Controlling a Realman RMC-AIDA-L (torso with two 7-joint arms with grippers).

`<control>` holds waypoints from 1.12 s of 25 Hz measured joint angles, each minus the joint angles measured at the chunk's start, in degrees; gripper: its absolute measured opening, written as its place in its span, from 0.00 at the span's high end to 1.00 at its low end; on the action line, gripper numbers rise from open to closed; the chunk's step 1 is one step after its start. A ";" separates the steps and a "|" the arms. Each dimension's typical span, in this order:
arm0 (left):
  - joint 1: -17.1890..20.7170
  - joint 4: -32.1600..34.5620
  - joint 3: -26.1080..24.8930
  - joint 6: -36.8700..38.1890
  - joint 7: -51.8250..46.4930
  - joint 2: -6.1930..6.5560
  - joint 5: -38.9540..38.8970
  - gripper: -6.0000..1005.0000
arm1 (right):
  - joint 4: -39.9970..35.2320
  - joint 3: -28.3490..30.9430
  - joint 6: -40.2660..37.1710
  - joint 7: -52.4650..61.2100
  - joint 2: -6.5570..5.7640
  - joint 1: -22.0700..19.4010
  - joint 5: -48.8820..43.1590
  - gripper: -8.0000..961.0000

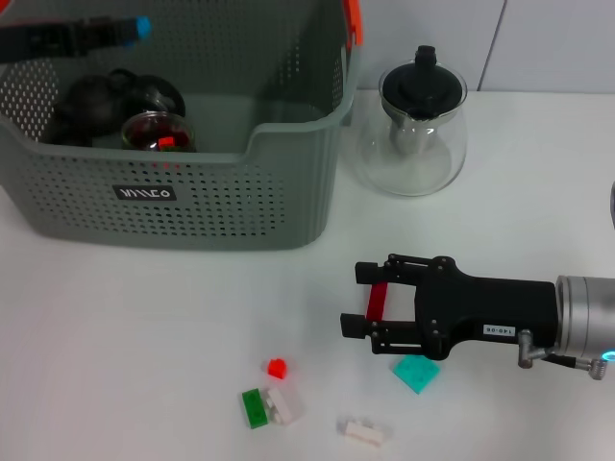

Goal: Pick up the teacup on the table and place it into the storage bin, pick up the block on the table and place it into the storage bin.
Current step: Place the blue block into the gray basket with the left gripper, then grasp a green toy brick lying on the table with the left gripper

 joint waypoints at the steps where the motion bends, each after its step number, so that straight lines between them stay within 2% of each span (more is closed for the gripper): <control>1: 0.21 0.68 0.16 -0.10 -0.04 -0.41 0.14 0.47 | 0.00 0.00 0.01 -0.02 0.00 -0.01 0.00 0.18; 5: 2.19 5.61 0.11 0.54 0.45 -2.98 -0.28 0.46 | 0.00 0.00 0.00 -0.04 0.00 -0.03 0.00 0.18; 10: 4.85 8.37 -0.33 2.61 1.55 -4.06 -5.11 0.36 | 0.00 0.00 0.00 0.02 0.00 -0.08 0.00 0.18; 14: 10.12 4.81 -1.55 12.47 14.57 -4.73 -17.92 0.29 | 0.00 0.00 0.01 -0.08 -0.01 -0.22 0.00 0.18; 17: 13.60 -2.04 -2.35 20.88 27.82 -5.01 -21.95 0.25 | 0.00 0.04 0.00 -0.17 0.00 -0.24 0.01 0.18; 21: 17.79 -11.54 -2.58 25.85 43.59 -5.54 -18.52 0.25 | 0.00 0.09 0.00 -0.17 0.00 -0.11 0.00 0.18; 25: 22.24 -14.98 -2.10 25.22 58.40 -8.60 -11.27 0.25 | 0.00 0.10 0.01 -0.19 0.06 -0.18 0.00 0.18; 28: 23.76 -16.73 -2.00 22.76 64.91 -10.54 -5.76 0.25 | 0.00 0.09 0.01 -0.05 0.08 -0.24 0.00 0.18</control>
